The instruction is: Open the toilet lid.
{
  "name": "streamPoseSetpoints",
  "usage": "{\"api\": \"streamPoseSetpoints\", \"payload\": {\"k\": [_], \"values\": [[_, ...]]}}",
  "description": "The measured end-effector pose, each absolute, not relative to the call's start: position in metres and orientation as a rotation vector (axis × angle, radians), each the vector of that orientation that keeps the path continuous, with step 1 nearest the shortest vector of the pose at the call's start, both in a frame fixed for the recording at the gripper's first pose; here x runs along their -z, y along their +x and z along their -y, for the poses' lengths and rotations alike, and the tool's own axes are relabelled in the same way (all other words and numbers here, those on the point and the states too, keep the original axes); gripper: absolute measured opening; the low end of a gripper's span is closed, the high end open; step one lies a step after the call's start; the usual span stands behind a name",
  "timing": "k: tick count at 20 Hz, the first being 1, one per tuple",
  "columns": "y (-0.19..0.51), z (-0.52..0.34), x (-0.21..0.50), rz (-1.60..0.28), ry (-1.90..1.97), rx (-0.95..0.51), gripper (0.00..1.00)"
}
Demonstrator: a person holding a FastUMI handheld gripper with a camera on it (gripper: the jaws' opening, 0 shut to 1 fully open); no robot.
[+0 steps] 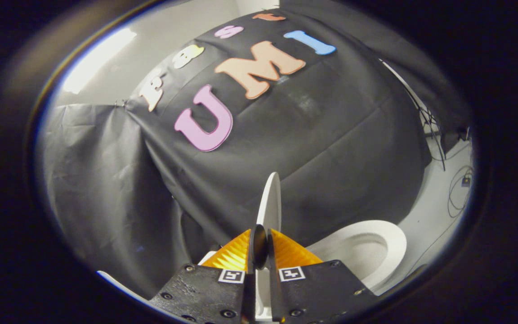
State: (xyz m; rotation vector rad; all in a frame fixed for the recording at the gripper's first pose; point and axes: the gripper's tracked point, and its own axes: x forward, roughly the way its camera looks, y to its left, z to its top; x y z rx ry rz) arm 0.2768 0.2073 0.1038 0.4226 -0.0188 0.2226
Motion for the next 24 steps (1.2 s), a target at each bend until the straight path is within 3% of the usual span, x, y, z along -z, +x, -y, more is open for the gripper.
{"api": "streamPoseSetpoints", "payload": {"k": [24], "values": [[0.284,-0.424,-0.124,0.062,-0.017,-0.442,0.14]]}}
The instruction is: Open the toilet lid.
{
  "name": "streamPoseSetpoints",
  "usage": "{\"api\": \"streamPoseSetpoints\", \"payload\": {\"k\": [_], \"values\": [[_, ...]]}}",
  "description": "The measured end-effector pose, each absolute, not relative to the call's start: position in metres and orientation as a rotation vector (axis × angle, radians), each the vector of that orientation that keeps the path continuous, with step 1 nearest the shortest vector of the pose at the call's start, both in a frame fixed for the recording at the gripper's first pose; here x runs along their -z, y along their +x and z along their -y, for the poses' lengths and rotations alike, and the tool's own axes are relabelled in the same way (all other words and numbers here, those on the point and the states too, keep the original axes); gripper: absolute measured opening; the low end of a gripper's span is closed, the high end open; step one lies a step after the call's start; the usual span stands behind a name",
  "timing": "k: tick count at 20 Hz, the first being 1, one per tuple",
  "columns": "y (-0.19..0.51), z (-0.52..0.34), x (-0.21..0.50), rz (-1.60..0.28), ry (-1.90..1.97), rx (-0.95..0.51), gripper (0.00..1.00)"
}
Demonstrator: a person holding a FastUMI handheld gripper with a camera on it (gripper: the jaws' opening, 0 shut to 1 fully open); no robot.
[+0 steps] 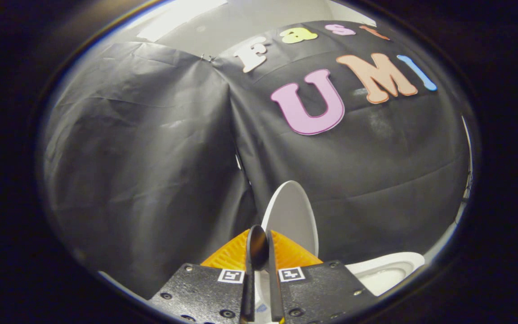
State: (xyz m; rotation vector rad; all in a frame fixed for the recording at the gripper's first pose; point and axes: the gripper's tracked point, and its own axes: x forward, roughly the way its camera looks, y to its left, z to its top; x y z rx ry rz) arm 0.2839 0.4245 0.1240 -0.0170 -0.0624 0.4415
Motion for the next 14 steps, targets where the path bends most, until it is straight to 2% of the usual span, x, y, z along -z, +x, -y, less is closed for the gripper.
{"api": "streamPoseSetpoints", "payload": {"k": [14], "values": [[0.301,-0.511,-0.101,-0.010,-0.161,-0.563,0.16]]}}
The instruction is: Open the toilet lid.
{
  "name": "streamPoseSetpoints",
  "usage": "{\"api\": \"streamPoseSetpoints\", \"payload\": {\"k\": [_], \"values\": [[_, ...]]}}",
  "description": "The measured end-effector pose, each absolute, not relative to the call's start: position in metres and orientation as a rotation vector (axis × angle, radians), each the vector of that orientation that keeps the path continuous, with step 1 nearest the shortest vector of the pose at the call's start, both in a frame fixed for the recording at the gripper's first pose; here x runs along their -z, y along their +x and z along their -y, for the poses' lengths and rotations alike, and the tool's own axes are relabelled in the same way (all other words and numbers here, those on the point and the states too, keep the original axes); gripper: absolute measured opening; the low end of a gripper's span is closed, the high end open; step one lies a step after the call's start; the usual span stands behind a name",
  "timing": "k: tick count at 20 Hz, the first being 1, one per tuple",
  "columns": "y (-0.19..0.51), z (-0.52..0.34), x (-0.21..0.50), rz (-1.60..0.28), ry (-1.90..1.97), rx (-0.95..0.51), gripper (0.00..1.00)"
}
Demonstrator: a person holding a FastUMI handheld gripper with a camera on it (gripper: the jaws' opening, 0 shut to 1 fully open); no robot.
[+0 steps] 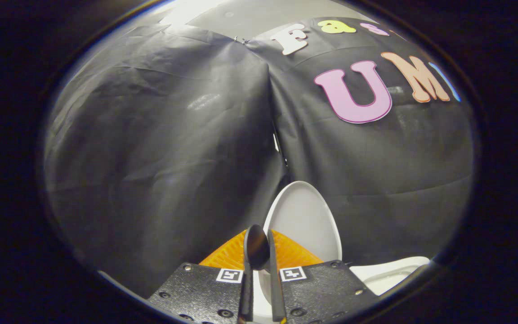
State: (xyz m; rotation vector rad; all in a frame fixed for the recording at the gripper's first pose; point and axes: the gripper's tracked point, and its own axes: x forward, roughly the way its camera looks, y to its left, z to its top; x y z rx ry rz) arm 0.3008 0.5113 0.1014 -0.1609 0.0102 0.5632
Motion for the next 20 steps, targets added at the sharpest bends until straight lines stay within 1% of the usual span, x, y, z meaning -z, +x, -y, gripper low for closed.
{"api": "streamPoseSetpoints", "payload": {"k": [3,10,15,17,20], "values": [[0.303,-0.516,-0.094,-0.029,-0.157,-0.579,0.18],[0.301,-0.515,-0.092,-0.062,-0.163,-0.563,0.55],[0.284,-0.517,-0.143,0.057,-0.098,-0.601,0.82],[0.277,-0.508,-0.166,0.116,-0.094,-0.594,0.84],[0.269,-0.478,-0.199,0.183,-0.073,-0.539,0.85]]}}
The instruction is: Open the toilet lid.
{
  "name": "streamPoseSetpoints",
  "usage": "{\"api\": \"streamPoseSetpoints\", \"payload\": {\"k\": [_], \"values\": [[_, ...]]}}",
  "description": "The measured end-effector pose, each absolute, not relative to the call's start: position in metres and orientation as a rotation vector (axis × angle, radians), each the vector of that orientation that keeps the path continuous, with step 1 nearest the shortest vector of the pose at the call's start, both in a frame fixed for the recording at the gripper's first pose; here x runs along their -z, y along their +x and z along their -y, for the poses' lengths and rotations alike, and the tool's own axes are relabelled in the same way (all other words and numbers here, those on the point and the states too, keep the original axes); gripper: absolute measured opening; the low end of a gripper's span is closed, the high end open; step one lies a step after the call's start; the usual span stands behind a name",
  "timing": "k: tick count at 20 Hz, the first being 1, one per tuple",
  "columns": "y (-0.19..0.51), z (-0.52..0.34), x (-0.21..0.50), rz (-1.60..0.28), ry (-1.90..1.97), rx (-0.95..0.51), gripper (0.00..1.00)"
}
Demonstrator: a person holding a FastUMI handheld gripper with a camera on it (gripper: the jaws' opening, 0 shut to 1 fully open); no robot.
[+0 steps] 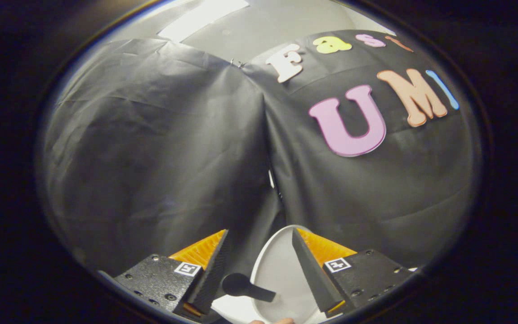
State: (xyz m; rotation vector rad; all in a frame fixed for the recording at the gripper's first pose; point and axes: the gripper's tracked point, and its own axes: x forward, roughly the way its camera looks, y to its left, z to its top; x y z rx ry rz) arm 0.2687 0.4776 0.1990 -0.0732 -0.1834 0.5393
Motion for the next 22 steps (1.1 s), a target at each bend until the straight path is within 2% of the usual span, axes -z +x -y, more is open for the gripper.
{"api": "streamPoseSetpoints", "payload": {"k": [11,22], "values": [[0.249,-0.240,-0.236,0.253,-0.064,-0.116,0.84],[0.176,-0.079,-0.236,0.259,-0.086,0.069,0.85]]}}
